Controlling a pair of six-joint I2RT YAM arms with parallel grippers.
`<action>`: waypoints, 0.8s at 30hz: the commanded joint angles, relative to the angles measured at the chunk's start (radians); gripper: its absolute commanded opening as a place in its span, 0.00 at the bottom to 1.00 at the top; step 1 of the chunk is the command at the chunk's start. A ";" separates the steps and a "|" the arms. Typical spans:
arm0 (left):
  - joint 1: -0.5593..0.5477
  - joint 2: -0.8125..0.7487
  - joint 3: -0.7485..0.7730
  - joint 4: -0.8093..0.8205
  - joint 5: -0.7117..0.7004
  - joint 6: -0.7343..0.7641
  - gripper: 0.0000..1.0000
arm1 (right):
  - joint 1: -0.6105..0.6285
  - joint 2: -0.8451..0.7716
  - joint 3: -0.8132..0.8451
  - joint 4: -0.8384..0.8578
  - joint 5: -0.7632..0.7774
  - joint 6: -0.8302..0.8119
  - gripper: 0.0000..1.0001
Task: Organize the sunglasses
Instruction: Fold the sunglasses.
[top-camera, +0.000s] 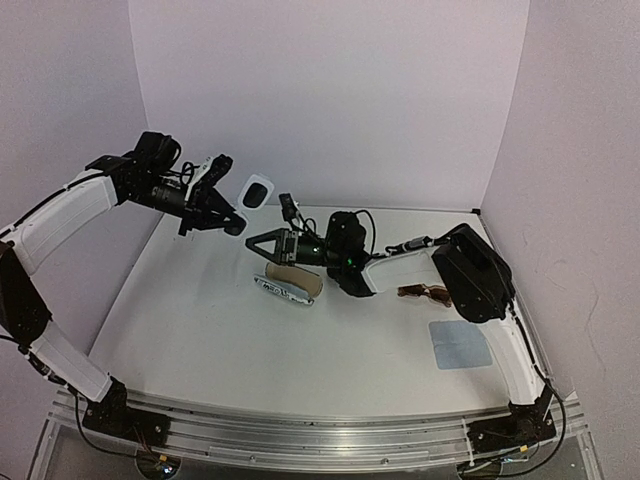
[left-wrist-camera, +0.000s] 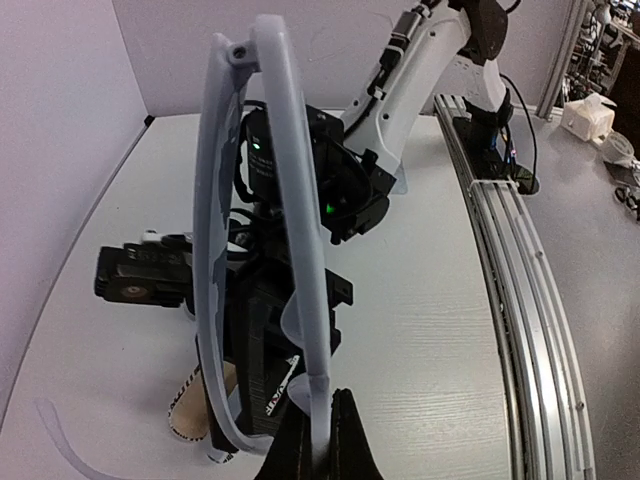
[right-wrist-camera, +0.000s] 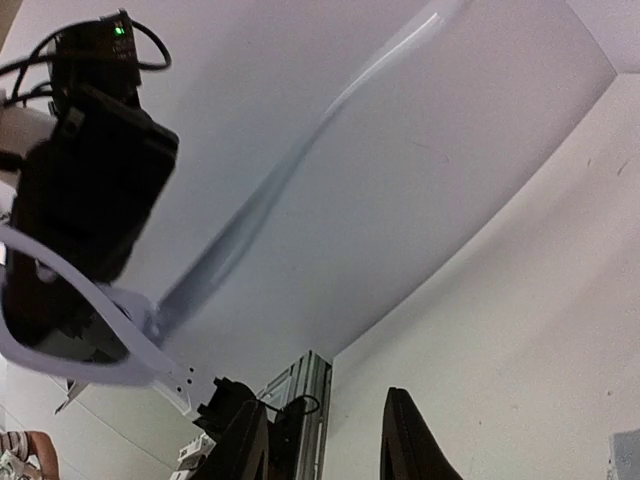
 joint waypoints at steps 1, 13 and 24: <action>0.003 -0.024 0.003 0.096 0.059 -0.156 0.00 | -0.044 -0.160 -0.125 0.153 0.071 0.036 0.36; 0.028 -0.018 -0.037 0.245 0.102 -0.416 0.00 | -0.064 -0.494 -0.317 -0.080 0.147 -0.409 0.62; 0.019 -0.018 -0.032 0.230 0.098 -0.359 0.00 | -0.016 -0.286 -0.084 0.009 0.134 -0.224 0.47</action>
